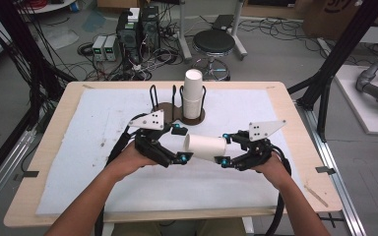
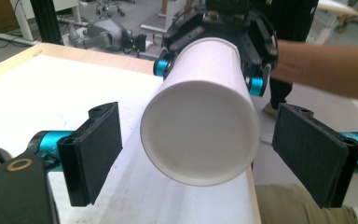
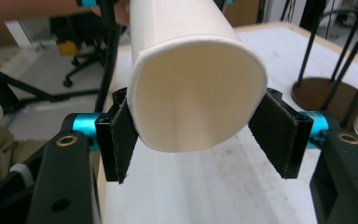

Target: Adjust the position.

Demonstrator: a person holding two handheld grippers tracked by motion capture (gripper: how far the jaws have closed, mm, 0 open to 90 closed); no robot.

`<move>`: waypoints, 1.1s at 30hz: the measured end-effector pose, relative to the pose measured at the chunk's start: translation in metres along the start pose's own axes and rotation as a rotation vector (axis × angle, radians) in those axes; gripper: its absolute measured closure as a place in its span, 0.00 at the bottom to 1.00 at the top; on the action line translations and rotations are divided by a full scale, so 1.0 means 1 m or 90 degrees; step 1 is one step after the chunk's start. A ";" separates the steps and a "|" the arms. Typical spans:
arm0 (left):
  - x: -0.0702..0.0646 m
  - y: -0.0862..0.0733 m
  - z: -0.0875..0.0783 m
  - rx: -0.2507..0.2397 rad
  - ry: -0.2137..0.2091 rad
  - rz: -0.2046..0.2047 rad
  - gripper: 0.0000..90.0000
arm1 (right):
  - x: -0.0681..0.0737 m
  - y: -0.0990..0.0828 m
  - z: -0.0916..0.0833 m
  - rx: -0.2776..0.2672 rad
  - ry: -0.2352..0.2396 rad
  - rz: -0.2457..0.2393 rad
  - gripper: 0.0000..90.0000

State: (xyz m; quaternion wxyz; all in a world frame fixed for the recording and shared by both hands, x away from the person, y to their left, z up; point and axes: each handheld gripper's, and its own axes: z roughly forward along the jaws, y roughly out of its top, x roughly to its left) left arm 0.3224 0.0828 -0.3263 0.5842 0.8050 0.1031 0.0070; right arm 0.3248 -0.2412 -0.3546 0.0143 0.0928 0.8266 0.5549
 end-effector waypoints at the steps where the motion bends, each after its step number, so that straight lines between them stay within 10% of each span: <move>1: 0.000 0.001 0.000 0.005 0.003 0.002 0.18 | 0.000 0.002 0.000 0.014 0.000 -0.002 0.39; 21: -0.001 0.008 0.002 0.129 0.026 0.056 0.18 | -0.002 0.054 0.018 0.250 -0.009 -0.039 0.38; 33: 0.000 0.009 0.011 0.182 0.029 0.070 0.19 | -0.001 0.073 0.035 0.330 -0.009 -0.056 0.38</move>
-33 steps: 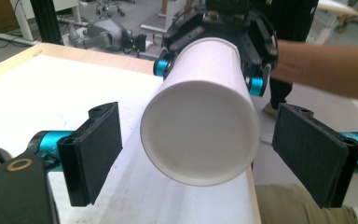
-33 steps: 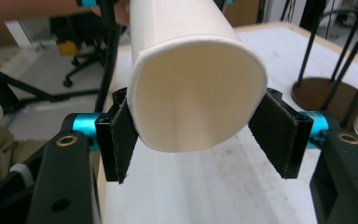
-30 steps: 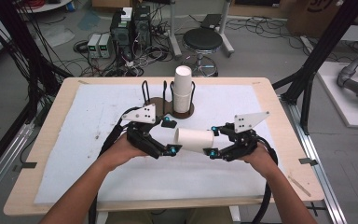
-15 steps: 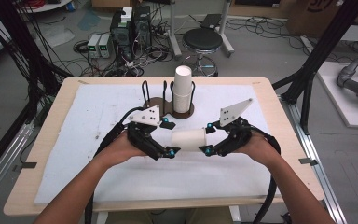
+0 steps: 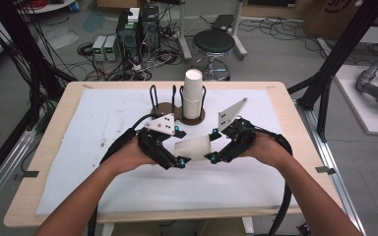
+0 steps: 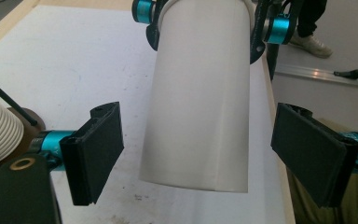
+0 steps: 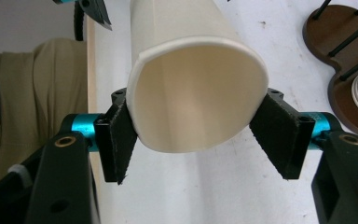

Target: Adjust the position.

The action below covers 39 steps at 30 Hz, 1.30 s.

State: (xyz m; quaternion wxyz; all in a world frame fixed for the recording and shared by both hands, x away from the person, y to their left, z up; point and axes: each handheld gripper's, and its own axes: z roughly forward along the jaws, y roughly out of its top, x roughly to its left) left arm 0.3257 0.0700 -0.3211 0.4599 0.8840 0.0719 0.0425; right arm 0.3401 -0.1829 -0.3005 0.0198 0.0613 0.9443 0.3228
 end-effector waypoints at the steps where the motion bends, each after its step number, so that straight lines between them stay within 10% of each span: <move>1: 0.000 0.000 0.001 0.007 -0.001 0.001 0.19 | 0.000 0.001 0.000 0.006 0.000 -0.003 0.38; 39: -0.002 0.007 0.029 0.145 -0.017 0.038 0.30 | 0.005 0.023 0.020 0.119 0.011 -0.027 0.38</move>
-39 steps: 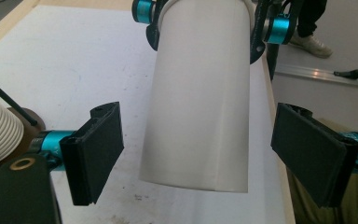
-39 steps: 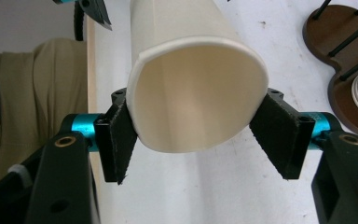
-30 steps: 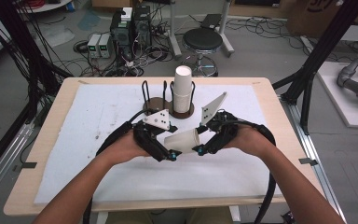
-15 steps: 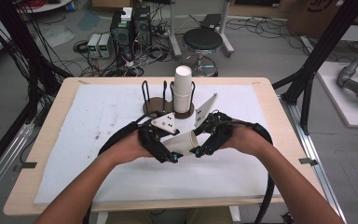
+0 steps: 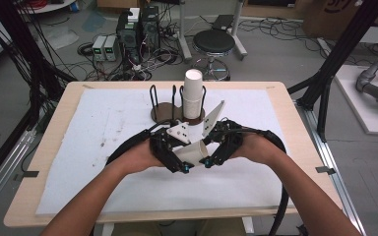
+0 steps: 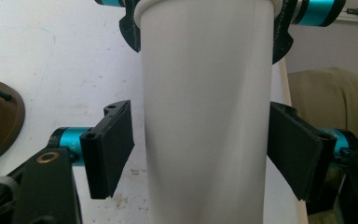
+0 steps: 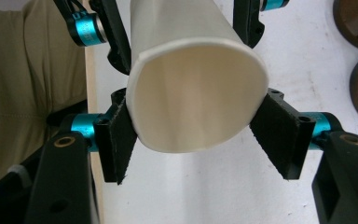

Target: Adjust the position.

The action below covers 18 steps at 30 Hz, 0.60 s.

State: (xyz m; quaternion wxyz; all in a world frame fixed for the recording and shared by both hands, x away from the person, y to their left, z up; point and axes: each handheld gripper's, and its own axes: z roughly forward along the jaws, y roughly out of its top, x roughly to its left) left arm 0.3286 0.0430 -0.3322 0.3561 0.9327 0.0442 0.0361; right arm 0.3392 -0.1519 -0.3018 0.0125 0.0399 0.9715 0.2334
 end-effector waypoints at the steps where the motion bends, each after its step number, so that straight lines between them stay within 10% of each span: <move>1: 0.000 0.000 0.001 -0.001 0.000 -0.004 0.30 | 0.000 0.000 0.000 0.003 -0.001 0.004 0.38; 18: 0.000 -0.004 0.008 0.004 -0.024 -0.020 0.40 | 0.000 0.002 0.004 0.027 0.007 0.004 0.38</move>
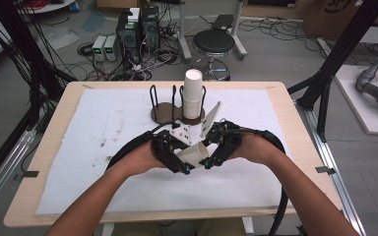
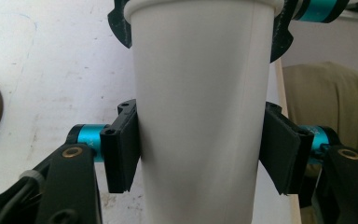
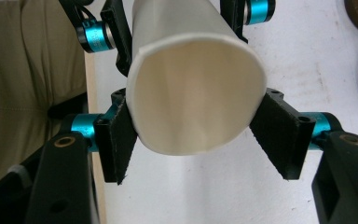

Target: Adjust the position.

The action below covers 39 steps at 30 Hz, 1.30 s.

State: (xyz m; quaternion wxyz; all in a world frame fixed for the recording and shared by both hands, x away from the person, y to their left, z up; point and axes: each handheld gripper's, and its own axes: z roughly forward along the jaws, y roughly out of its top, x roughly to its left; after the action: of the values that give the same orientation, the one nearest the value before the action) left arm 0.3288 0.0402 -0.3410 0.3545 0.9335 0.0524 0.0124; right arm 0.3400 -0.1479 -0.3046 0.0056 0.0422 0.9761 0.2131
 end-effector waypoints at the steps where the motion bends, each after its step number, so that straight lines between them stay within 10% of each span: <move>1: 0.000 -0.001 0.000 -0.003 0.001 0.000 0.40 | 0.000 0.000 0.000 -0.002 0.002 0.001 0.37; 4: 0.002 -0.005 -0.002 -0.033 0.005 -0.011 0.40 | -0.002 0.000 -0.001 -0.019 0.003 0.013 0.33; 20: 0.009 -0.044 -0.025 -0.250 0.058 -0.092 0.40 | -0.004 -0.043 -0.031 -0.347 -0.072 0.084 0.22; 39: 0.001 -0.077 -0.049 -0.430 0.144 -0.079 0.40 | 0.000 -0.111 -0.031 -0.409 -0.163 0.181 0.22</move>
State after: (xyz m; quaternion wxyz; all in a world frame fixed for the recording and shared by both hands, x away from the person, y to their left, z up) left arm 0.3205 0.1300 -0.3556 0.6352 0.7513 0.1409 0.1105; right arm 0.3301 -0.2611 -0.3221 0.1106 0.1996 0.8354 0.5000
